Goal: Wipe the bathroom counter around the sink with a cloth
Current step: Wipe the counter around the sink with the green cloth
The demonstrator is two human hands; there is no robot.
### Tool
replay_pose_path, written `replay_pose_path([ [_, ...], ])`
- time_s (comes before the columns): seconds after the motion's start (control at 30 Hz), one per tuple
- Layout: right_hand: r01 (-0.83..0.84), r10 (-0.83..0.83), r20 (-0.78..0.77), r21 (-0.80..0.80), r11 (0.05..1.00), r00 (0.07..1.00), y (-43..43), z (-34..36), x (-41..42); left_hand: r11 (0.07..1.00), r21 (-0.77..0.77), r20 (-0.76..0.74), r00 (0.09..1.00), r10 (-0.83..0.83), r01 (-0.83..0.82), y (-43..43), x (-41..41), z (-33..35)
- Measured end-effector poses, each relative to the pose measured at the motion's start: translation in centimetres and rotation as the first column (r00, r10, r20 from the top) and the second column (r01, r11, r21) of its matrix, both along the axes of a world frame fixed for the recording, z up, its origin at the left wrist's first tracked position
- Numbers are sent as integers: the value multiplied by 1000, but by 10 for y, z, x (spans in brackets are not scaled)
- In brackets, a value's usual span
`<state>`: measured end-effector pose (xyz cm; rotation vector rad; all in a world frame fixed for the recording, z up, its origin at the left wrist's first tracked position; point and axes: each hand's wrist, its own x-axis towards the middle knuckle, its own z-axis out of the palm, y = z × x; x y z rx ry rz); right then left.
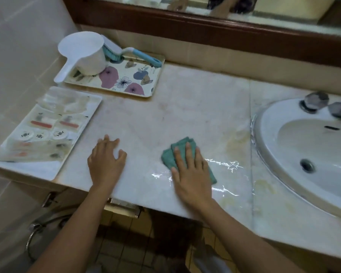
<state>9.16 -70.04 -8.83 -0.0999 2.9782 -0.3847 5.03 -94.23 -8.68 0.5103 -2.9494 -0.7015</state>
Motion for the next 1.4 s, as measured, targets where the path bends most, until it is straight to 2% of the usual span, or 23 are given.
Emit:
replay_pose_path([
  [0.1,-192,192,-52,6,981,980,17,2,60,970,189,3,988,156,-154,28,-8,16],
  [0.17,-195,197,-51,42,980,979,55,4,88,962,261,-47,994,94,-78,58,-4,22],
  [0.23,-100,102,-40,63,993,994,104,6,98,957,276,-66,995,-68,84,89,2,16],
  [0.3,39,-39,-7,85,996,999,140,8,90,963,204,-38,985,-171,175,108,10,5],
  [0.4,280,-280,-1,77,957,960,139,5,61,973,56,-34,974,-224,226,117,20,-5],
  [0.47,429,-430,-6,65,901,903,111,3,45,975,60,-35,976,-214,216,116,20,-5],
  [0.5,446,-447,-8,57,893,895,95,1,44,974,72,-31,977,-212,213,115,19,-5],
  [0.53,410,-410,-17,45,911,912,81,0,49,974,80,-24,977,-212,214,115,19,-4],
  [0.6,219,-218,-34,36,975,975,74,1,70,973,99,-9,978,-207,207,116,17,-1],
  [0.67,25,-22,-40,66,998,999,97,0,93,975,118,-8,982,-187,187,114,8,3],
  [0.7,-13,17,-40,82,997,999,113,0,101,975,121,-25,983,-183,185,112,0,5],
  [0.83,106,-106,-10,73,992,994,155,2,84,963,116,-38,970,-241,244,112,-42,9],
  [0.9,200,-198,-38,36,979,979,143,0,53,965,-1,9,965,-263,263,120,-49,2],
  [0.97,218,-216,-74,14,976,974,117,-4,25,953,-141,36,964,-264,267,127,-49,-4],
  [1.1,9,-14,-88,-52,999,996,65,-11,-15,948,-205,61,970,-235,243,131,-52,-6],
  [1.23,-107,102,-66,-78,991,993,71,-9,-80,949,-205,60,971,-231,239,129,-52,-8],
  [1.3,-59,57,-39,-66,996,998,95,-7,-118,952,-193,50,972,-232,237,129,-52,-7],
  [1.4,122,-122,-30,-23,992,992,136,-7,-150,955,-192,43,974,-221,225,131,-52,-7],
])
